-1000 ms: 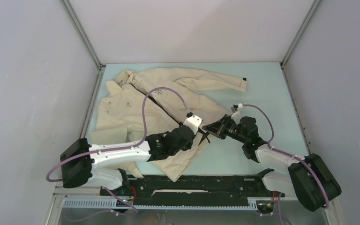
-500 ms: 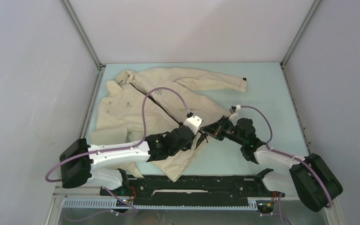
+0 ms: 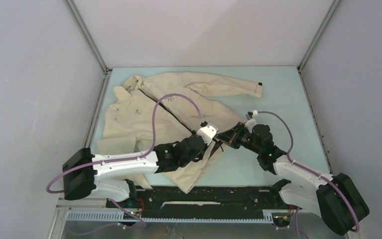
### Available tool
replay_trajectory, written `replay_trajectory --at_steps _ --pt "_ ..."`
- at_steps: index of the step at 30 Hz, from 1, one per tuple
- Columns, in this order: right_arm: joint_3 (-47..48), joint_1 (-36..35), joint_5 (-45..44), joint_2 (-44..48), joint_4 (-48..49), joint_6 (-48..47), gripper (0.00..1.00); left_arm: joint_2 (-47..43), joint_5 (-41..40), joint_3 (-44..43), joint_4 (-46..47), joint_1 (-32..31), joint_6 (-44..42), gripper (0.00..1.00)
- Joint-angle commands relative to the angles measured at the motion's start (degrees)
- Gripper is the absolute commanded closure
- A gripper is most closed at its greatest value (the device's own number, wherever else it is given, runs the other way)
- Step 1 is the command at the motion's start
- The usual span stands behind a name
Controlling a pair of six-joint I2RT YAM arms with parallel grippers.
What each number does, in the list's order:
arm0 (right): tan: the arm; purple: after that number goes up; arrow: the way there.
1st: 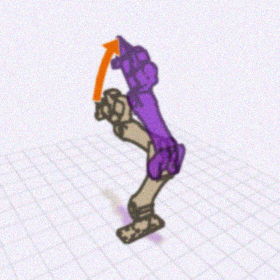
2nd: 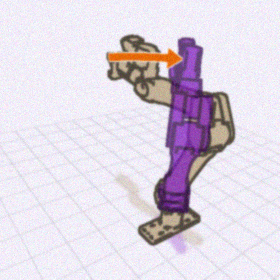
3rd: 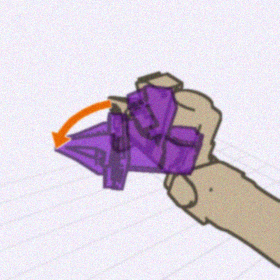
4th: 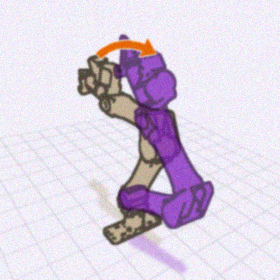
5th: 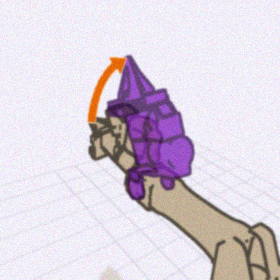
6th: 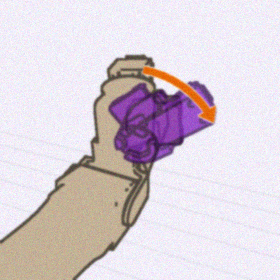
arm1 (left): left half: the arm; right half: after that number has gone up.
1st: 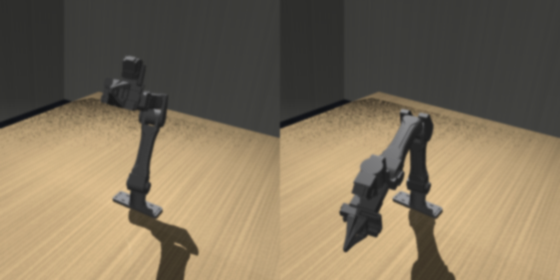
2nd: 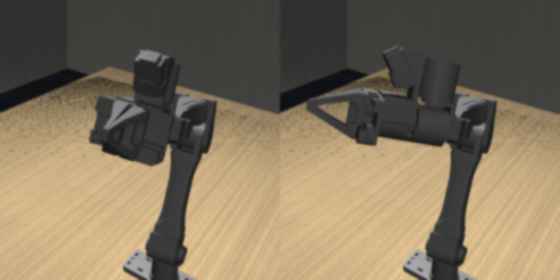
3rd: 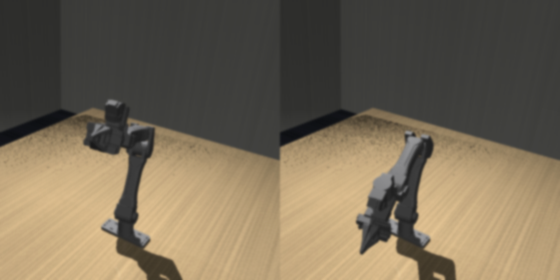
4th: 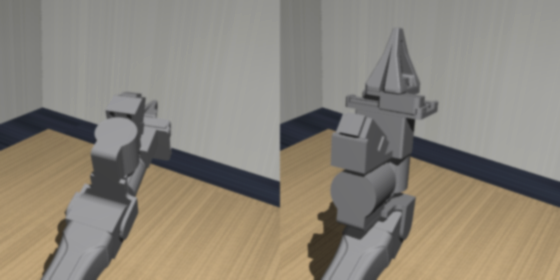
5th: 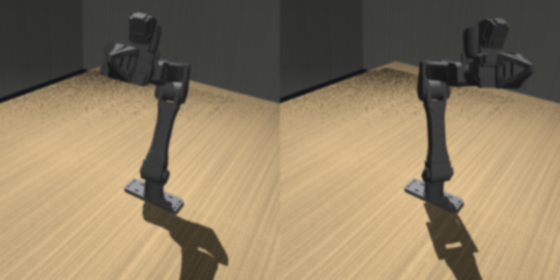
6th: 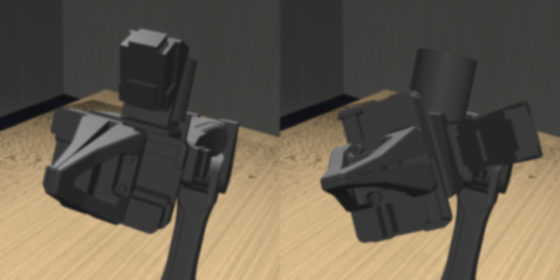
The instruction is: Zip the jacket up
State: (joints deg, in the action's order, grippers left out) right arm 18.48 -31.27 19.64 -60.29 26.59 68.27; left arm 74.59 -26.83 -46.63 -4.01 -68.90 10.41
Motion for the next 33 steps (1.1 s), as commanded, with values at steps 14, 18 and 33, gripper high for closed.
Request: replay_trajectory --at_steps 14,18,33 --pt "5.09 -0.64 0.02 2.89 -7.35 -7.1 1.0 1.61 1.87 -3.16 2.08 -1.23 -4.26 1.0" --pt "5.14 -0.73 -0.48 3.01 -7.72 -7.62 1.0 1.5 1.98 -3.47 2.0 -1.23 -4.47 1.0" --pt "6.72 -1.71 -1.66 2.06 -10.28 -9.61 1.0 0.94 3.92 -3.66 1.66 -1.76 -6.09 1.0"
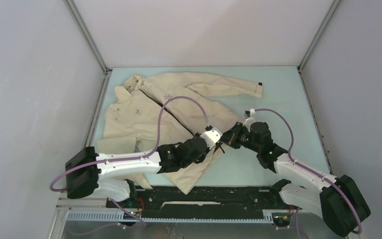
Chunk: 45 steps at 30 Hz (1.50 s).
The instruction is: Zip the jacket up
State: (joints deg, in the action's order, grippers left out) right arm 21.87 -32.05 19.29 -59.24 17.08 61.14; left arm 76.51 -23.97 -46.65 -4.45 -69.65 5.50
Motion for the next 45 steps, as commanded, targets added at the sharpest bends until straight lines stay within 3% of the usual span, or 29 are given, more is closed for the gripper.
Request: replay_trajectory --at_steps 1,19,30,36,45 --pt "3.35 -1.04 -1.76 1.45 -1.12 -2.76 1.0 -0.49 1.12 -4.01 1.51 -1.02 -1.38 1.0" --pt "5.64 -2.86 -3.49 0.49 -3.61 -4.62 1.0 0.14 3.07 -5.37 2.69 -1.1 -0.41 1.0" --pt "4.24 -0.98 2.33 -2.16 3.65 -0.77 1.0 -4.82 5.04 0.89 10.08 -1.19 -0.93 1.0" --pt "1.8 0.67 6.83 -1.85 10.13 4.62 1.0 -2.35 3.48 0.43 7.86 -1.19 -0.22 1.0" --pt "1.28 1.01 7.34 -1.28 9.74 5.44 1.0 -0.93 1.86 -1.15 5.67 -1.19 0.34 1.0"
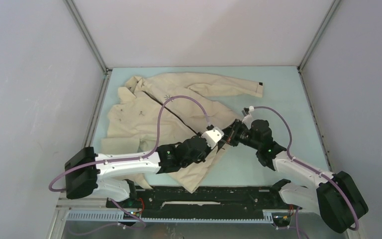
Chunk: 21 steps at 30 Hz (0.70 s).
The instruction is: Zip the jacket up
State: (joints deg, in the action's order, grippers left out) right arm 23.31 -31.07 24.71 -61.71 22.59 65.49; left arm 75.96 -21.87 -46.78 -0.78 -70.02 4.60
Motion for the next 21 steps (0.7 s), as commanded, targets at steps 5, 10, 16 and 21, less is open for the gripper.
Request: replay_trajectory --at_steps 5,10,16,21 --pt "-0.62 0.27 1.75 1.83 3.1 0.36 1.0 -1.54 0.07 -0.56 2.07 -0.73 2.17 0.91" --pt "-1.07 0.57 1.83 2.37 2.75 0.23 1.0 -4.01 1.67 0.49 1.93 -0.53 2.93 0.67" --pt "-1.07 0.88 1.83 2.94 2.09 0.44 1.0 -11.04 5.44 4.63 2.71 1.83 5.6 0.45" --pt "-1.07 0.78 1.05 3.25 2.04 1.87 1.0 -14.41 9.32 5.15 2.0 4.56 14.61 0.39"
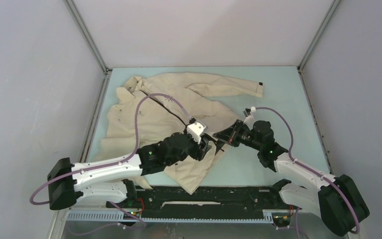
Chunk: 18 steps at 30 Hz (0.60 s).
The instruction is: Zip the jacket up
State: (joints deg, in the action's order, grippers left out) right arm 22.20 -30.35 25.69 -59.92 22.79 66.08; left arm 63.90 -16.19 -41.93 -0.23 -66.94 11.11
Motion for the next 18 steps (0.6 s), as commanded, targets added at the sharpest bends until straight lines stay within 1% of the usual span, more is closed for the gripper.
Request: replay_trajectory --at_steps 1,3,5,7,8,10,13,16,18 --pt "0.04 0.03 -0.2 1.55 1.8 1.83 1.0 -2.37 5.18 0.2 1.99 1.52 9.36 0.37" --pt "0.04 -0.06 -0.78 1.69 1.57 3.02 1.0 -2.38 7.54 0.13 3.93 1.46 13.05 0.39" --pt "0.04 -0.09 -1.55 1.9 0.95 4.34 1.0 -1.83 8.55 0.04 6.61 1.54 17.55 0.43" --pt "0.04 -0.09 -2.27 2.07 -0.12 5.9 1.0 -1.0 9.18 -0.99 7.5 1.43 19.89 0.47" --pt "0.04 -0.16 -2.31 2.01 -0.12 6.44 1.0 -0.69 9.07 -1.18 8.31 0.89 19.73 0.45" --pt "0.04 -0.19 -2.47 2.16 -0.75 7.44 1.0 -0.18 6.11 -1.43 9.17 -0.78 15.62 0.43" --pt "0.05 -0.06 -2.85 2.61 -2.69 7.11 1.0 0.18 4.14 -2.17 8.61 -1.59 7.32 0.43" --pt "0.06 0.13 -1.12 2.12 -1.5 7.07 1.0 -0.35 4.64 -2.35 7.02 -1.62 -0.27 0.42" --pt "0.04 0.21 -0.74 2.28 -1.41 6.66 1.0 -0.63 2.47 -2.47 5.23 -1.06 -1.22 0.42"
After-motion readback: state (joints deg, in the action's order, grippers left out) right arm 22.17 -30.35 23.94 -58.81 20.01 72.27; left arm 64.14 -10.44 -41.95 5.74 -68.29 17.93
